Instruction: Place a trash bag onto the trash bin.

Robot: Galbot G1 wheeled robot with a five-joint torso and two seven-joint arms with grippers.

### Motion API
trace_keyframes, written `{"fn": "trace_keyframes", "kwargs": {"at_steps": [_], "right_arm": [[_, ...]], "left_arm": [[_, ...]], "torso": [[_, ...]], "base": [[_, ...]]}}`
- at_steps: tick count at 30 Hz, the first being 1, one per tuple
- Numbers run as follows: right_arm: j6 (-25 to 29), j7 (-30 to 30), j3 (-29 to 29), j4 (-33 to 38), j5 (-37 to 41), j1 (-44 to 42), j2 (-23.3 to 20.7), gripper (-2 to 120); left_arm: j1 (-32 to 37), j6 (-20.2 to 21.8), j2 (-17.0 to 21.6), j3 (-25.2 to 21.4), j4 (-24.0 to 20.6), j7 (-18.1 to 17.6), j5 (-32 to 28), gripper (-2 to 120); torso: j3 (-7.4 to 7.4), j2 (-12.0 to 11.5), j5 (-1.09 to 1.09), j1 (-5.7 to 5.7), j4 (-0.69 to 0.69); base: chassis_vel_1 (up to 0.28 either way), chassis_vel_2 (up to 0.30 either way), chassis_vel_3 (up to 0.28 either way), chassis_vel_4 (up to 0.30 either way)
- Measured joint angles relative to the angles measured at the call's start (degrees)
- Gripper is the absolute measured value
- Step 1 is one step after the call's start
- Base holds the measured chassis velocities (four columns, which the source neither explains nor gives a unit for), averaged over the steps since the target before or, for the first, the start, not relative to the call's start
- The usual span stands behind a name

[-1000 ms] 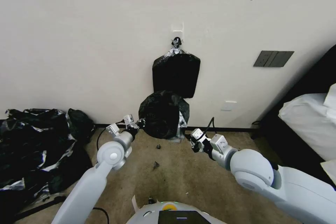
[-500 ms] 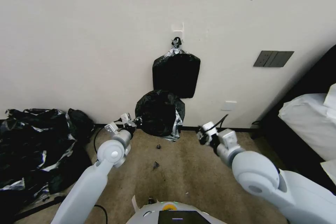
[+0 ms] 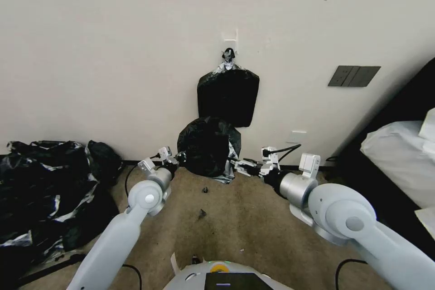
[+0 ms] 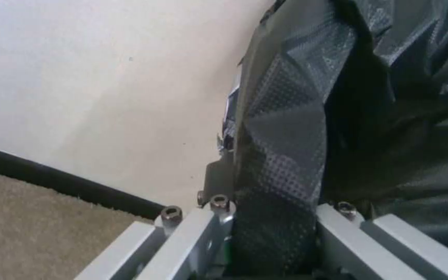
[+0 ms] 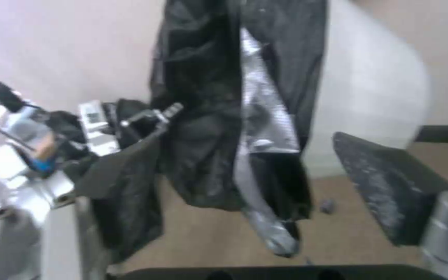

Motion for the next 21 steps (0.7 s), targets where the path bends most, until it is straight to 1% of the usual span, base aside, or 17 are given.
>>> {"fn": "trace_keyframes", "kwargs": {"at_steps": [1, 2, 9, 11, 14, 15, 17, 19, 20, 21], "right_arm": [[0.1, -1.2, 0.2, -0.5, -0.1, -0.3, 0.5, 93], [0.1, -1.7, 0.3, -1.0, -0.5, -0.4, 0.7, 96], [0.1, -2.7, 1.6, -1.9, -2.0, -1.5, 0.7, 99], [0.1, -3.0, 1.8, -2.0, -2.1, -1.7, 0.7, 98], [0.1, -4.0, 1.8, -2.2, -2.2, -2.5, 1.2, 93], [0.1, -4.0, 1.8, -2.2, -2.2, -2.5, 1.2, 93], [0.1, -4.1, 1.5, -2.1, -2.2, -2.6, 1.6, 87], [0.1, -4.2, 1.3, -2.0, -2.3, -2.6, 1.7, 84], [0.1, -4.2, 1.1, -2.1, -2.3, -2.5, 1.7, 80], [0.1, -4.2, 1.1, -2.1, -2.3, -2.5, 1.7, 80]], "left_arm": [[0.0, 0.2, 0.0, 0.0, 0.0, 0.1, -0.4, 1], [0.0, 0.3, 0.0, 0.0, 0.0, 0.1, -0.6, 1], [0.0, 0.6, 0.2, 0.0, 0.0, 0.3, -1.5, 1], [0.0, 0.6, 0.3, 0.0, 0.0, 0.4, -1.6, 1], [-0.2, 0.7, 0.3, 0.1, 0.0, 0.4, -2.0, 1], [-0.2, 0.7, 0.3, 0.1, 0.0, 0.4, -2.0, 1], [-0.3, 0.8, 0.4, 0.1, 0.0, 0.4, -2.1, 1], [-0.3, 0.8, 0.5, 0.1, -0.1, 0.4, -2.2, 1], [-0.3, 0.8, 0.5, 0.1, -0.1, 0.4, -2.3, 1], [-0.3, 0.8, 0.5, 0.1, -0.1, 0.4, -2.3, 1]], "torso": [[0.00, 0.0, 0.00, 0.00, 0.01], [0.00, 0.0, 0.00, 0.00, 0.01], [0.00, 0.0, 0.00, 0.00, 0.00], [0.00, 0.0, 0.00, 0.00, 0.00], [0.00, 0.0, 0.00, 0.00, 0.01], [0.00, 0.0, 0.00, 0.00, 0.01], [0.00, 0.0, 0.00, 0.00, 0.00], [0.00, 0.0, 0.00, 0.00, 0.01], [0.00, 0.0, 0.00, 0.00, 0.01], [0.00, 0.0, 0.00, 0.00, 0.01]], "base": [[0.000, 0.000, 0.000, 0.000], [0.000, 0.000, 0.000, 0.000], [0.000, 0.000, 0.000, 0.000], [0.000, 0.000, 0.000, 0.000], [0.000, 0.000, 0.000, 0.000], [0.000, 0.000, 0.000, 0.000], [0.000, 0.000, 0.000, 0.000], [0.000, 0.000, 0.000, 0.000], [0.000, 0.000, 0.000, 0.000], [0.000, 0.000, 0.000, 0.000]]}}
